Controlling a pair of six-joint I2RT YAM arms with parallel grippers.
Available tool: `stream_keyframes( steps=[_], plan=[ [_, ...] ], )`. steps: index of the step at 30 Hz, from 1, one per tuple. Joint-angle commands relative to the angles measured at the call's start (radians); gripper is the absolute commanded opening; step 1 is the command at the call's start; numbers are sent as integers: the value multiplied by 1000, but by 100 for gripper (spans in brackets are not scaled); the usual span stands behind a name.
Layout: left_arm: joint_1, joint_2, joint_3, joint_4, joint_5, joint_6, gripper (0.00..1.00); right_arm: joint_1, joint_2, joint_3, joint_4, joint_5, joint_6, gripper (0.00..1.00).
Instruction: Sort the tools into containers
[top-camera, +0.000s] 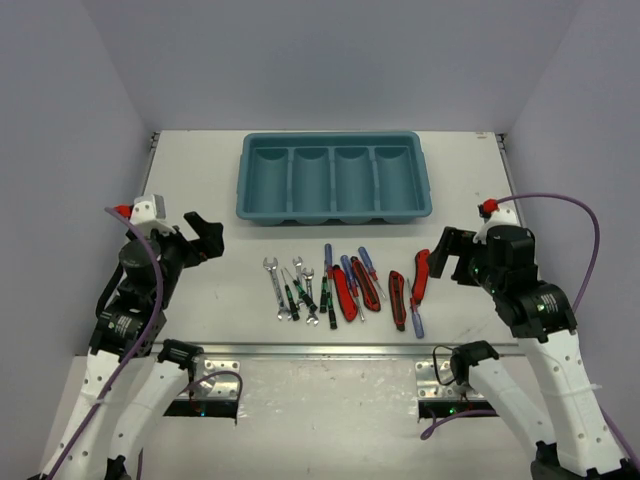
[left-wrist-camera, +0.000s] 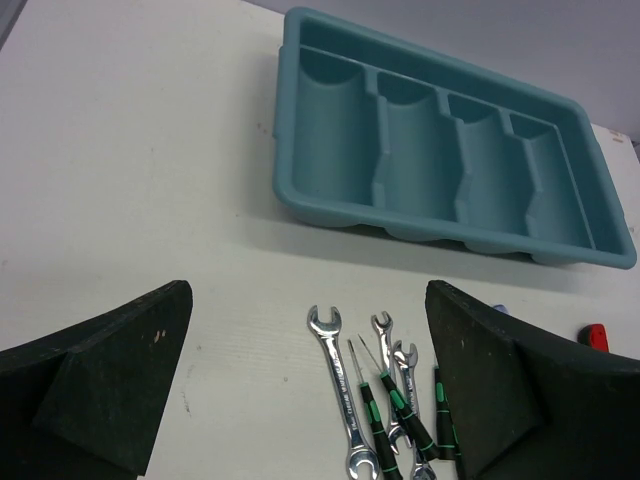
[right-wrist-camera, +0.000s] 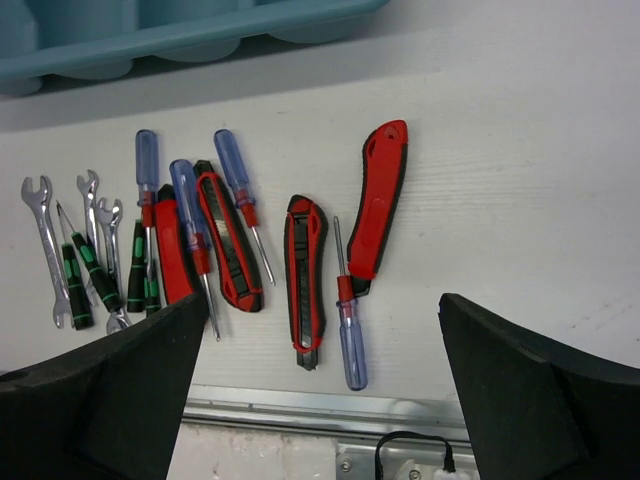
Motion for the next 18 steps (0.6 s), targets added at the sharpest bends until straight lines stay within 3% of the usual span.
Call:
stream_keyframes(
  steps=[1,7,18],
  plan=[
    [-11,-1,0,43,-5,-5,100,-4,16,31,17,50,9,99],
    [-11,-5,-6,49,-6,-6,100,-5,38,9,84,32,15,99],
    [-35,42,-9,48,15,-5,100,-5,592,107,221,215,21,96]
  ],
)
